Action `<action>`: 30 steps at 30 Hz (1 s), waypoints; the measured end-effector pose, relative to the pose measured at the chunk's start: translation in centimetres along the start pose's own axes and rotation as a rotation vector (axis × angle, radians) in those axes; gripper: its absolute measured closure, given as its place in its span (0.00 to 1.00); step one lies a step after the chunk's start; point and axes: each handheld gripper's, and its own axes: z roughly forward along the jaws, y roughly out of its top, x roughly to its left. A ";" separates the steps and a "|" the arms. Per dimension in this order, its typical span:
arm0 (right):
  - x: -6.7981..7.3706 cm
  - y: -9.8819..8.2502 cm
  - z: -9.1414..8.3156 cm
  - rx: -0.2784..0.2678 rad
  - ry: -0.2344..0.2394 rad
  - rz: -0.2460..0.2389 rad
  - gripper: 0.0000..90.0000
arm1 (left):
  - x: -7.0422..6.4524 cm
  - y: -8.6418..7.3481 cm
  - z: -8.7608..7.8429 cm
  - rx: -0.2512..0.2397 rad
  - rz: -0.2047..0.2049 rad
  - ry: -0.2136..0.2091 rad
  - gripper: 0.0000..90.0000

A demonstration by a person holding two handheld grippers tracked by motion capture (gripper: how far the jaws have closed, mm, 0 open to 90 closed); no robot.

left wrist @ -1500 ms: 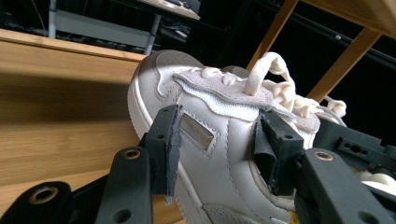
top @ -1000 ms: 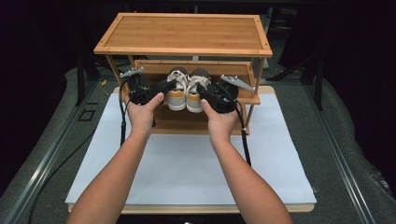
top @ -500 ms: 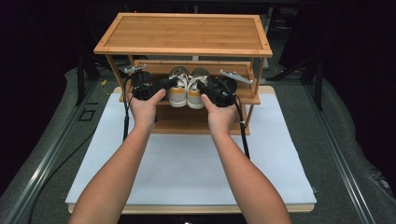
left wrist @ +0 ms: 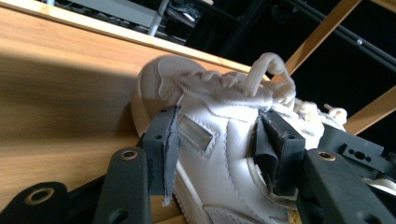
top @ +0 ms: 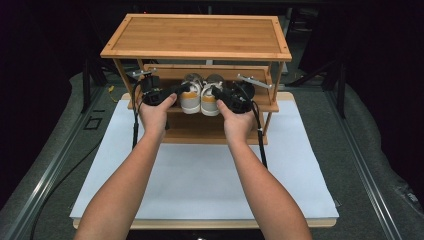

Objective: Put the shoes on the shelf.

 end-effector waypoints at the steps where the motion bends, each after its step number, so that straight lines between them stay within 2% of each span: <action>1: -0.1 -0.1 0.2 -0.024 0.013 0.008 0.59 | 0.1 0.1 -0.1 0.001 0.005 -0.004 0.58; 4: -0.2 0.1 0.2 -0.002 0.025 0.015 0.58 | -0.1 0.2 -0.1 0.011 0.026 0.004 0.58; 5: -0.2 0.1 0.3 -0.014 0.022 0.015 0.58 | -0.1 0.2 -0.1 0.011 0.029 0.004 0.58; 11: -0.3 0.4 0.4 0.003 0.022 0.010 0.58 | -0.2 0.4 -0.1 0.021 0.046 0.007 0.56; 16: -0.4 0.4 0.4 0.003 0.021 0.009 0.58 | -0.4 0.6 -0.5 -0.010 0.051 -0.001 0.54; 17: -0.3 0.5 0.3 0.026 -0.004 -0.001 0.58 | -0.5 0.6 -0.6 -0.019 0.043 -0.005 0.54; 18: -0.3 0.5 0.4 0.003 0.021 0.005 0.58 | -0.6 0.7 -0.6 -0.021 0.042 -0.008 0.54; 20: -0.4 0.6 0.5 0.000 0.021 0.000 0.58 | -0.6 0.7 -0.7 -0.012 0.052 -0.008 0.54; 21: -0.2 0.7 0.3 0.036 -0.014 -0.006 0.57 | -0.6 0.7 -0.8 -0.005 0.061 -0.006 0.54; 22: -0.3 0.7 0.5 0.002 0.019 -0.002 0.57 | -0.6 0.7 -0.9 -0.007 0.065 -0.006 0.55; 24: -0.2 1.0 0.2 0.012 0.012 -0.011 0.56 | -0.7 0.7 -1.1 -0.010 0.070 -0.008 0.55; 25: -0.1 1.1 0.3 -0.017 0.020 -0.010 0.56 | -0.7 0.7 -1.2 -0.006 0.069 -0.009 0.56; 28: -0.1 1.5 -0.1 -0.029 0.019 -0.004 0.57 | -0.8 0.8 -1.4 0.002 0.081 -0.008 0.59; 30: 0.0 1.5 -0.4 -0.033 0.012 -0.023 0.59 | -0.9 0.7 -1.6 0.005 0.086 -0.003 0.61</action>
